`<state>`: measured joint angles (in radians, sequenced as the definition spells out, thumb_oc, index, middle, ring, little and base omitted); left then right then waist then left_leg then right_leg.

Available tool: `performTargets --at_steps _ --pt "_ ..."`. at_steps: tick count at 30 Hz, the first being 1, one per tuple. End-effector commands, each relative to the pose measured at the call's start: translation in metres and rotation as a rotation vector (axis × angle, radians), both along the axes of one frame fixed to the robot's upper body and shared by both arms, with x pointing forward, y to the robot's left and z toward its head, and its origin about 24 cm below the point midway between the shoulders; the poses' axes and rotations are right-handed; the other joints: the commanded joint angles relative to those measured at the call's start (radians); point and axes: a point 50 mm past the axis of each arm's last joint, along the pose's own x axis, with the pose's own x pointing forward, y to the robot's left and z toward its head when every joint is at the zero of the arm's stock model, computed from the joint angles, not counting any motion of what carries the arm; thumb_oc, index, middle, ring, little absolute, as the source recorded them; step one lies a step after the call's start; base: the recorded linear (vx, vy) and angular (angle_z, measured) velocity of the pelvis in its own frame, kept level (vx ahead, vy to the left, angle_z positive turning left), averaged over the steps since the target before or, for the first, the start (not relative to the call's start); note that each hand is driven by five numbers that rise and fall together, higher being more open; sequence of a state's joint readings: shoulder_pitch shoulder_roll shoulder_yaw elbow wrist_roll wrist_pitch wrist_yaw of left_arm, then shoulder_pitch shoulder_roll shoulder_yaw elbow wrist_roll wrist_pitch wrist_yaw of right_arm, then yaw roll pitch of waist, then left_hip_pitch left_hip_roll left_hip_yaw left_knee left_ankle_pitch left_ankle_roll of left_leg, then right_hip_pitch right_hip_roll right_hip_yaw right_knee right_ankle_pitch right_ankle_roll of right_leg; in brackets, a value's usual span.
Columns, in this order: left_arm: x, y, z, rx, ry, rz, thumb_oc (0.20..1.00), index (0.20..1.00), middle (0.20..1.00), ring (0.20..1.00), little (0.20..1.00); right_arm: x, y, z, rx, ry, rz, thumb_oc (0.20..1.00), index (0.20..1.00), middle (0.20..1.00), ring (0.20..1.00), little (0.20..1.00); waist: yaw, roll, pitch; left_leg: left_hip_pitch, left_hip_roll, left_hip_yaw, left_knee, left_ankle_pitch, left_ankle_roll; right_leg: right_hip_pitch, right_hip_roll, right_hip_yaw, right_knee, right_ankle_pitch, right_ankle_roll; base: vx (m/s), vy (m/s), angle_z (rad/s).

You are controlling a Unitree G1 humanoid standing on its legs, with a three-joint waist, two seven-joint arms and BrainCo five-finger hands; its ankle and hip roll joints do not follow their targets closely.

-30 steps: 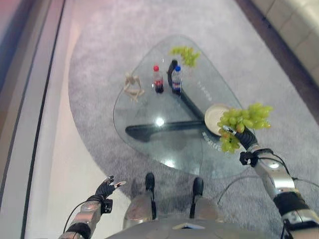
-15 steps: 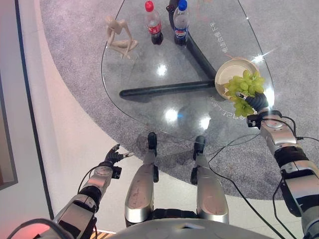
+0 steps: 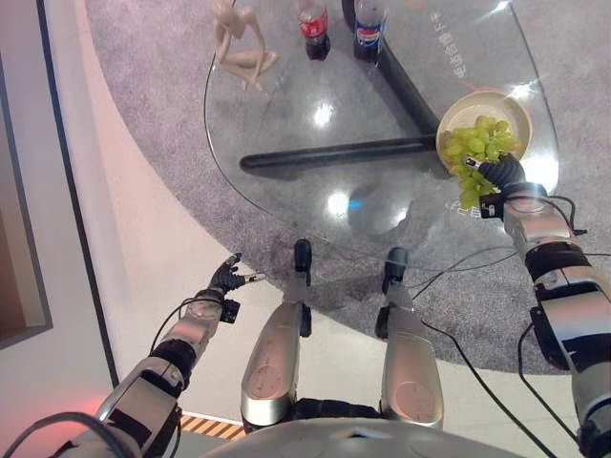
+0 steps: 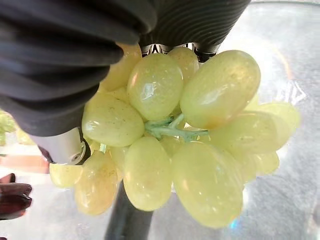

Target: Pick up fruits into the plate

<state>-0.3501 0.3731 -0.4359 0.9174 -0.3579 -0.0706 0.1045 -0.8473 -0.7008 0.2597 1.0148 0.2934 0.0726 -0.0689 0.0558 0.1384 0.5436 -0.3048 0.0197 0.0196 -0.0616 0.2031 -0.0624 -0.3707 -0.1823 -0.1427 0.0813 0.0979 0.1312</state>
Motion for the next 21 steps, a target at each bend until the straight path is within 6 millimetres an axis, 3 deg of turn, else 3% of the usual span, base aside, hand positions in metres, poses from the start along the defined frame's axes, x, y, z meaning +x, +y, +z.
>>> performTargets --at_steps 1,8,9,10,11,13,14,15,18,19,21 --pt "-0.009 0.003 -0.005 -0.018 -0.006 0.031 1.000 1.000 1.000 1.000 1.000 0.001 -0.019 0.049 -0.145 -0.109 -0.086 0.200 0.200 0.200 0.200 0.200 0.000 0.064 -0.024 -0.048 -0.020 -0.048 0.155 -0.178 0.004 -0.073 -0.009 -0.024 0.164 -0.125 -0.045 -0.01 0.046 -0.08" --pt "-0.011 0.003 -0.006 -0.034 -0.008 0.031 1.000 1.000 1.000 1.000 1.000 -0.003 -0.035 0.057 -0.247 -0.062 -0.210 0.200 0.200 0.200 0.200 0.200 0.006 0.086 -0.024 -0.075 -0.030 -0.038 0.171 -0.177 0.009 -0.108 -0.014 -0.014 0.189 -0.130 -0.045 -0.01 0.027 -0.03" --pt "-0.010 0.002 -0.005 -0.032 -0.010 0.020 1.000 1.000 1.000 1.000 1.000 -0.004 -0.036 0.059 -0.256 -0.052 -0.231 0.244 0.244 0.244 0.244 0.244 0.009 0.086 -0.024 -0.086 -0.031 -0.037 0.175 -0.176 0.011 -0.119 -0.014 -0.013 0.194 -0.129 -0.045 -0.04 -0.020 -0.04" --pt "-0.010 0.002 -0.005 -0.029 -0.010 0.011 1.000 1.000 1.000 1.000 1.000 -0.003 -0.036 0.060 -0.265 -0.046 -0.240 0.404 0.404 0.404 0.404 0.404 0.010 0.087 -0.024 -0.091 -0.032 -0.036 0.178 -0.176 0.011 -0.122 -0.013 -0.012 0.196 -0.130 -0.045 -0.05 -0.031 -0.02" --pt "-0.008 0.001 -0.003 -0.026 -0.013 -0.007 1.000 1.000 1.000 1.000 1.000 -0.003 -0.035 0.061 -0.288 -0.033 -0.263 0.733 0.733 0.733 0.733 0.733 0.011 0.086 -0.024 -0.099 -0.033 -0.032 0.184 -0.177 0.013 -0.132 -0.012 -0.010 0.200 -0.128 -0.044 0.00 0.000 0.00" --pt "-0.008 0.000 -0.003 -0.029 -0.014 -0.007 1.000 1.000 1.000 1.000 1.000 -0.003 -0.035 0.059 -0.296 -0.028 -0.282 0.840 0.840 0.840 0.840 0.840 0.011 0.085 -0.024 -0.095 -0.031 -0.031 0.179 -0.179 0.014 -0.131 -0.010 -0.010 0.204 -0.134 -0.043 -0.02 -0.011 -0.01" --pt "-0.007 0.000 -0.003 -0.029 -0.017 -0.007 1.000 1.000 1.000 1.000 1.000 -0.003 -0.036 0.060 -0.302 -0.029 -0.289 0.790 0.790 0.790 0.790 0.790 0.012 0.085 -0.024 -0.101 -0.030 -0.032 0.179 -0.175 0.015 -0.135 -0.009 -0.011 0.201 -0.128 -0.044 0.00 0.000 0.00" --pt "-0.008 -0.002 -0.004 -0.032 -0.017 -0.008 1.000 1.000 1.000 1.000 1.000 -0.004 -0.037 0.059 -0.319 -0.026 -0.308 0.677 0.677 0.677 0.677 0.677 0.013 0.086 -0.024 -0.099 -0.029 -0.032 0.177 -0.175 0.015 -0.133 -0.005 -0.009 0.200 -0.128 -0.044 0.00 0.000 0.00" --pt "-0.007 0.001 -0.002 -0.030 -0.020 -0.008 1.000 1.000 1.000 1.000 1.000 -0.004 -0.038 0.062 -0.351 -0.031 -0.346 0.633 0.633 0.633 0.633 0.633 0.017 0.085 -0.024 -0.094 -0.027 -0.028 0.170 -0.176 0.017 -0.130 -0.007 -0.014 0.199 -0.132 -0.040 -0.04 -0.034 -0.01" --pt "-0.006 0.001 -0.001 -0.030 -0.022 -0.006 1.000 1.000 1.000 1.000 1.000 -0.004 -0.038 0.066 -0.377 -0.037 -0.364 0.288 0.288 0.288 0.288 0.288 0.019 0.086 -0.024 -0.099 -0.024 -0.026 0.165 -0.169 0.016 -0.133 -0.004 -0.016 0.193 -0.125 -0.041 0.00 0.000 0.00" --pt "-0.006 0.002 -0.001 -0.030 -0.019 -0.006 1.000 1.000 1.000 1.000 1.000 -0.004 -0.039 0.067 -0.390 -0.037 -0.374 0.200 0.200 0.200 0.200 0.200 0.018 0.086 -0.024 -0.098 -0.024 -0.025 0.165 -0.169 0.015 -0.133 -0.004 -0.017 0.193 -0.124 -0.040 0.00 0.000 0.00"
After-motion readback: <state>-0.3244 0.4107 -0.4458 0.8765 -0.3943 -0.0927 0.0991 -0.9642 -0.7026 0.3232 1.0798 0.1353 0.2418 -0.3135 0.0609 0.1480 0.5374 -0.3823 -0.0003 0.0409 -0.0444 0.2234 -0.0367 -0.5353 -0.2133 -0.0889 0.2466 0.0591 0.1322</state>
